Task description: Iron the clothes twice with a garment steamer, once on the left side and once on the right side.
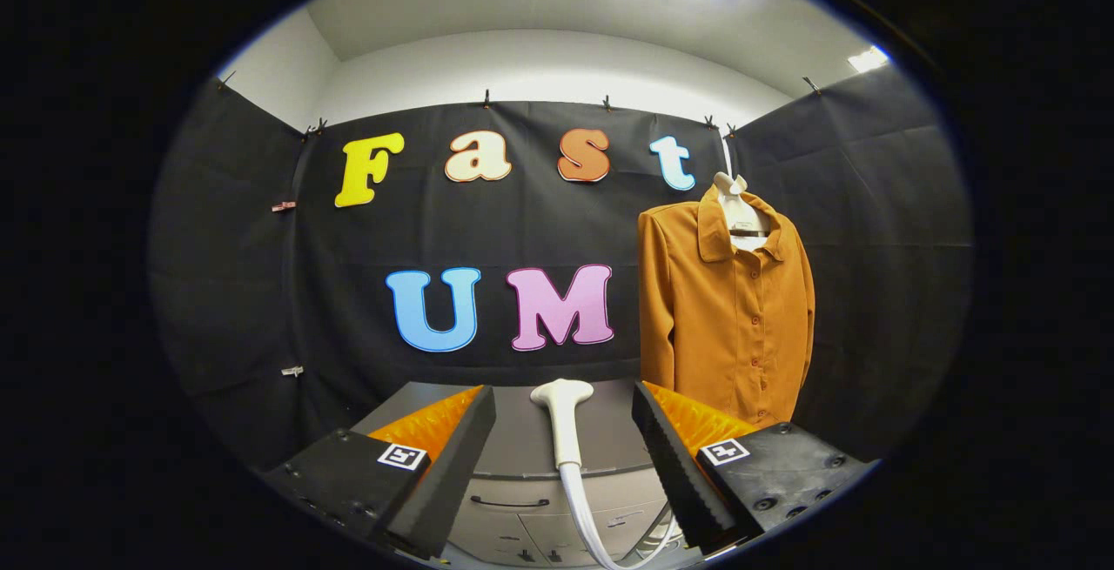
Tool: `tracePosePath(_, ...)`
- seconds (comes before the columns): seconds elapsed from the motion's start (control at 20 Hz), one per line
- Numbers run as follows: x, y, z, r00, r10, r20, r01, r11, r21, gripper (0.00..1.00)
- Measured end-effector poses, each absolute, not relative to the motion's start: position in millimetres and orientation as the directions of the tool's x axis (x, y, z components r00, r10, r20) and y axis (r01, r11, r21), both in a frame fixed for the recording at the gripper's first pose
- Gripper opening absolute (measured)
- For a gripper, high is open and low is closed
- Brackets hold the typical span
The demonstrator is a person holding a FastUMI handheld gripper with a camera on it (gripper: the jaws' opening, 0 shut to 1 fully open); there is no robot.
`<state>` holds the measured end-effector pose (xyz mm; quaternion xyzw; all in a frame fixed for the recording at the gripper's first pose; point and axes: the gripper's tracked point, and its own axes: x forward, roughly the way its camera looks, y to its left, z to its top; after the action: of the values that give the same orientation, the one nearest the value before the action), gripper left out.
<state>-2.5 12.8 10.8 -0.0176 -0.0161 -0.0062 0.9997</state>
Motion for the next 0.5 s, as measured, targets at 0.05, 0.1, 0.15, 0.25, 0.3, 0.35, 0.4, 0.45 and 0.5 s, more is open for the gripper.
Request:
tracePosePath(0.05, -1, 15, 10, 0.999, -0.01, 0.032, 0.011, 0.999, -0.033, 0.98)
tracePosePath(0.1, -1, 16, 10, 0.999, -0.009, 0.031, 0.01, 0.999, -0.033, 0.98)
tracePosePath(0.15, -1, 18, 8, 1.0, -0.008, 0.027, 0.009, 0.999, -0.035, 0.98)
tracePosePath(0.25, -1, 21, 6, 1.0, -0.007, 0.021, 0.008, 0.999, -0.037, 0.98)
tracePosePath(0.3, 0, 23, 5, 1.0, -0.007, 0.019, 0.008, 0.999, -0.037, 0.98)
tracePosePath(0.35, 0, 25, 4, 1.0, -0.008, 0.018, 0.009, 0.999, -0.037, 0.98)
tracePosePath(0.4, 0, 27, 4, 1.0, -0.011, 0.017, 0.012, 0.999, -0.039, 0.98)
tracePosePath(0.45, 0, 29, 4, 1.0, -0.015, 0.016, 0.016, 0.999, -0.04, 0.98)
tracePosePath(0.5, 0, 32, 2, 1.0, -0.02, 0.015, 0.021, 0.999, -0.042, 0.98)
